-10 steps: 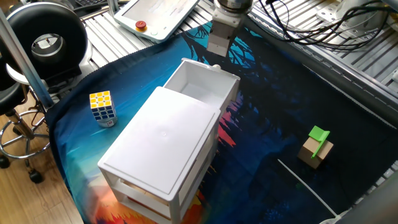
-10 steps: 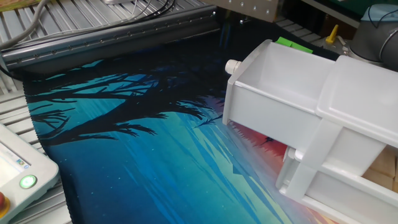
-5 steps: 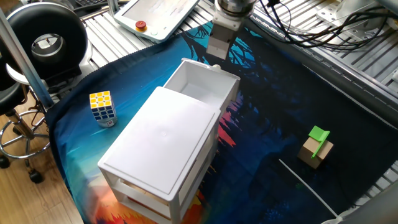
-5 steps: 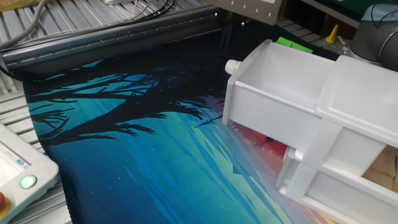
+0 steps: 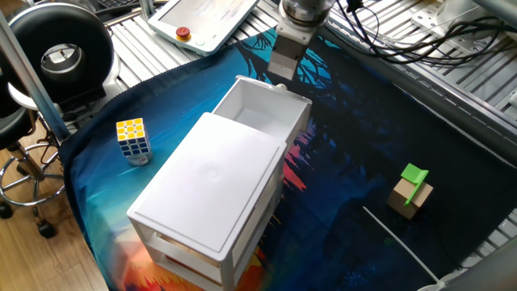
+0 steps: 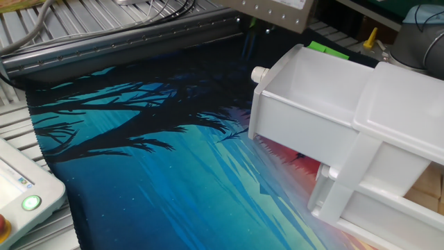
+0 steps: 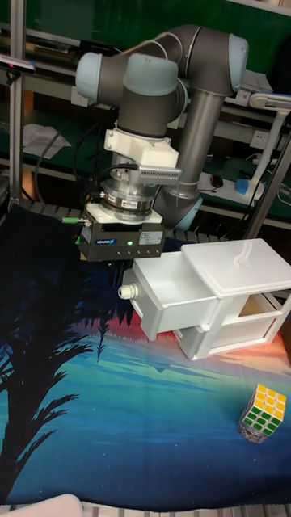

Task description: Use the gripper to push and close the drawer

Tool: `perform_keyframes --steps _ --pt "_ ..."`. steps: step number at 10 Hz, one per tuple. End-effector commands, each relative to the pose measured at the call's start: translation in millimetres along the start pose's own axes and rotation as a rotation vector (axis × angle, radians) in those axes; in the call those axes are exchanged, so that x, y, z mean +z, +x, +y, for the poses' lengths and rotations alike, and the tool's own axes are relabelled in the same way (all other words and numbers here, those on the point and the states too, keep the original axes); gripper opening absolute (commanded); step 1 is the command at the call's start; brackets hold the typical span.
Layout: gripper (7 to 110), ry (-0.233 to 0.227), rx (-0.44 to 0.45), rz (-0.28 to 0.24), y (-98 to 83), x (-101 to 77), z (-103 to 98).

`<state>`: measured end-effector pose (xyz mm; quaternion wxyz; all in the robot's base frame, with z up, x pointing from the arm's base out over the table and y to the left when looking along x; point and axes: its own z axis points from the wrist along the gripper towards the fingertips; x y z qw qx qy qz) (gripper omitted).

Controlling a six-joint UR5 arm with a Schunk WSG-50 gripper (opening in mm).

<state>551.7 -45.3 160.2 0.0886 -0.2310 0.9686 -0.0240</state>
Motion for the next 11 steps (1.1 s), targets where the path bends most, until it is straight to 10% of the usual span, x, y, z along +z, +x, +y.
perform_keyframes --steps 1,9,11 --pt "7 0.023 0.008 -0.044 -10.5 5.8 -7.7" --pt "7 0.019 0.026 -0.051 -16.5 11.0 -4.7" --pt "7 -0.058 0.046 -0.053 -17.8 11.1 14.9"
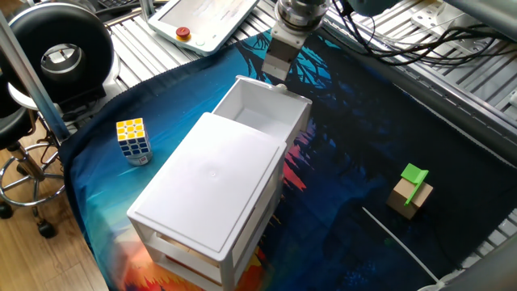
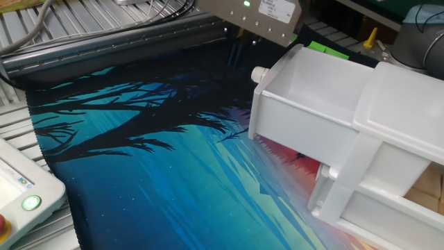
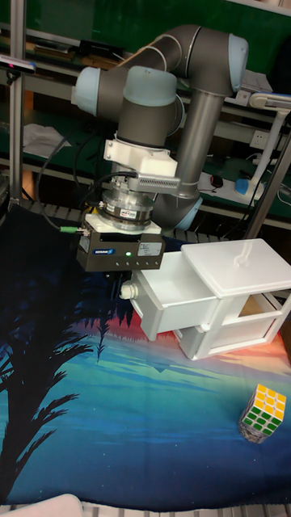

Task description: Use the gripper to push and close the drawer

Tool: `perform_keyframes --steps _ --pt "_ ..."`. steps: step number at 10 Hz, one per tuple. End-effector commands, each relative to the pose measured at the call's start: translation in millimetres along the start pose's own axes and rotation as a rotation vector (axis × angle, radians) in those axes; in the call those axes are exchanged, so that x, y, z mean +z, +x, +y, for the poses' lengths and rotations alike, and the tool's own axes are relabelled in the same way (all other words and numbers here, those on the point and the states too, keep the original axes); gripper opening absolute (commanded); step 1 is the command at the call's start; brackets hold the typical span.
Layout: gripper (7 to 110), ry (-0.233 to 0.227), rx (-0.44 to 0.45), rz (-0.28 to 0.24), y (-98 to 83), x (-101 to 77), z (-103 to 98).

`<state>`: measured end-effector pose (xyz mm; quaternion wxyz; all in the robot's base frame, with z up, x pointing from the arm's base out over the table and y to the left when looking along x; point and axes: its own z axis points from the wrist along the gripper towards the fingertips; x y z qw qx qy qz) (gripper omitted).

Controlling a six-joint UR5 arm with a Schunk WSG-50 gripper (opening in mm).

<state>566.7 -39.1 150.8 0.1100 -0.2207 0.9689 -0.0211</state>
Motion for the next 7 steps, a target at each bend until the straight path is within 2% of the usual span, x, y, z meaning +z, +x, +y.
perform_keyframes --steps 1,3,4,6,7 --pt "7 -0.104 0.019 0.006 0.8 -1.3 26.1" --pt "7 -0.062 -0.001 0.018 4.8 0.2 15.6" --pt "7 -0.063 -0.003 0.01 3.4 1.0 15.9" --pt "7 0.023 -0.054 0.019 7.2 2.7 -6.0" --pt "7 0.026 -0.055 0.015 6.4 3.2 -6.8"
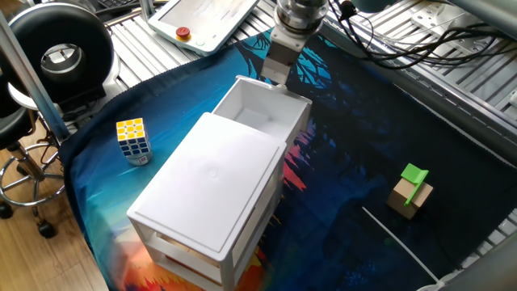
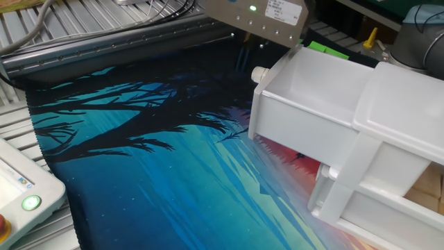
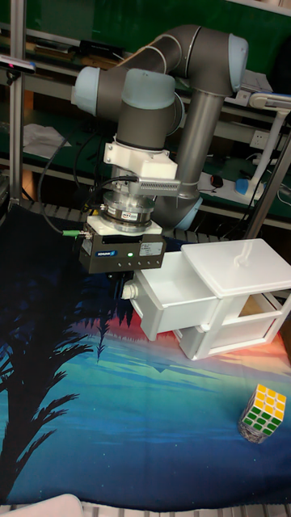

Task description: Use the gripper to push and close the drawer

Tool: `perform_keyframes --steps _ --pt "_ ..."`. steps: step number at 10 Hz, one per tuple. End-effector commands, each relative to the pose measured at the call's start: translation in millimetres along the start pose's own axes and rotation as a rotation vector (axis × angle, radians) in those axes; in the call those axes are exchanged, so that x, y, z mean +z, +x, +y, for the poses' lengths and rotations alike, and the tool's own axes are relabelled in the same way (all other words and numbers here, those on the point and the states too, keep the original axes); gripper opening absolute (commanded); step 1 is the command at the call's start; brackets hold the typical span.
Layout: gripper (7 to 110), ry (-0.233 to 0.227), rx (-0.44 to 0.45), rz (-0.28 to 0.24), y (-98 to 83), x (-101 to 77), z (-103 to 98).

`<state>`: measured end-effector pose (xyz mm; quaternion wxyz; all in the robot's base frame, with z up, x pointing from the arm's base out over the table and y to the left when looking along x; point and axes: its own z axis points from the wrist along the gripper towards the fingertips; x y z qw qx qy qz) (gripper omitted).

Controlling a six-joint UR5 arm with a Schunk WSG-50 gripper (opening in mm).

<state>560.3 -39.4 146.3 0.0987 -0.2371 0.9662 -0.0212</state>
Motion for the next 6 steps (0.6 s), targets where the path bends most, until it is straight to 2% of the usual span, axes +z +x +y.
perform_keyframes --steps 1,4,6 --pt "7 0.027 -0.019 -0.009 -0.9 0.5 -7.7" --pt "7 0.02 -0.023 -0.014 -2.2 2.0 -5.7" --pt "7 -0.014 -0.027 -0.013 -1.8 2.3 2.6"
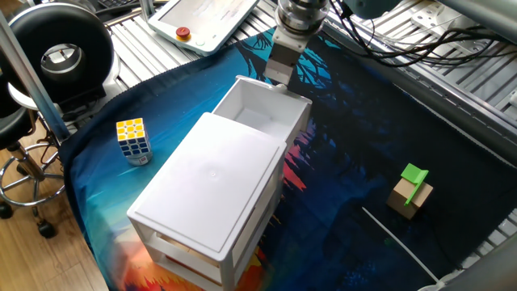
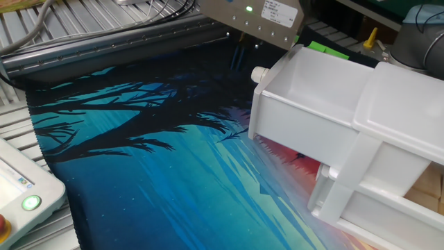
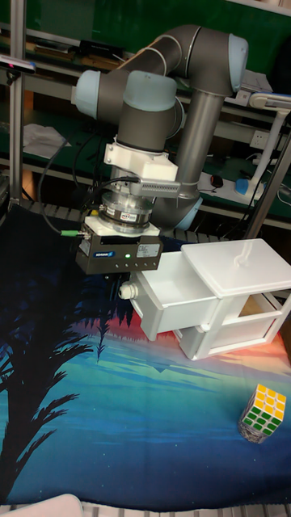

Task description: Use the gripper to push and close the drawer

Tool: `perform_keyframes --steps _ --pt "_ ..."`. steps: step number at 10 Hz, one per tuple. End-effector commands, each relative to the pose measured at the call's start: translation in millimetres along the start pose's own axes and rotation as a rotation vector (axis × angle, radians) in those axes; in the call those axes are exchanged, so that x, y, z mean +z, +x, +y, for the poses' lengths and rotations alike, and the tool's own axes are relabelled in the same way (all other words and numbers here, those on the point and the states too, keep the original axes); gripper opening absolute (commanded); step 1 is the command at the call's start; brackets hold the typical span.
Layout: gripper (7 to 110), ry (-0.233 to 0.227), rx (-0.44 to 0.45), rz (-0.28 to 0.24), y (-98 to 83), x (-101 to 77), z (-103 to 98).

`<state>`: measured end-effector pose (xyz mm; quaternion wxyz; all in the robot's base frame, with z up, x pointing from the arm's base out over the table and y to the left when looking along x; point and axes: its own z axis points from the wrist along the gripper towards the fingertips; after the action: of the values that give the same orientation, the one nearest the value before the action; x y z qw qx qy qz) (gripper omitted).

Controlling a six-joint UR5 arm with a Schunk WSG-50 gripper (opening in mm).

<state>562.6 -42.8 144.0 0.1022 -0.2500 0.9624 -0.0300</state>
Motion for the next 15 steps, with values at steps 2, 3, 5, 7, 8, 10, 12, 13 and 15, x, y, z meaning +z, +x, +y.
perform_keyframes --steps 2,3,5,7,8,10,12,13,15 --pt "7 -0.072 -0.007 -0.002 0.2 -0.6 17.0" --pt "7 -0.08 -0.004 -0.001 0.5 -0.4 18.9" --pt "7 -0.076 -0.003 0.001 1.3 0.4 18.0" --pt "7 -0.082 0.002 0.0 1.5 0.8 19.4" --pt "7 -0.096 0.01 -0.003 0.9 0.7 23.0" --pt "7 -0.124 0.023 -0.001 1.2 0.2 30.1" --pt "7 -0.141 0.033 -0.001 0.9 -0.5 34.4" --pt "7 -0.137 0.032 0.001 1.6 -0.4 33.4" --pt "7 -0.171 0.06 -0.015 -3.3 -1.4 42.0"
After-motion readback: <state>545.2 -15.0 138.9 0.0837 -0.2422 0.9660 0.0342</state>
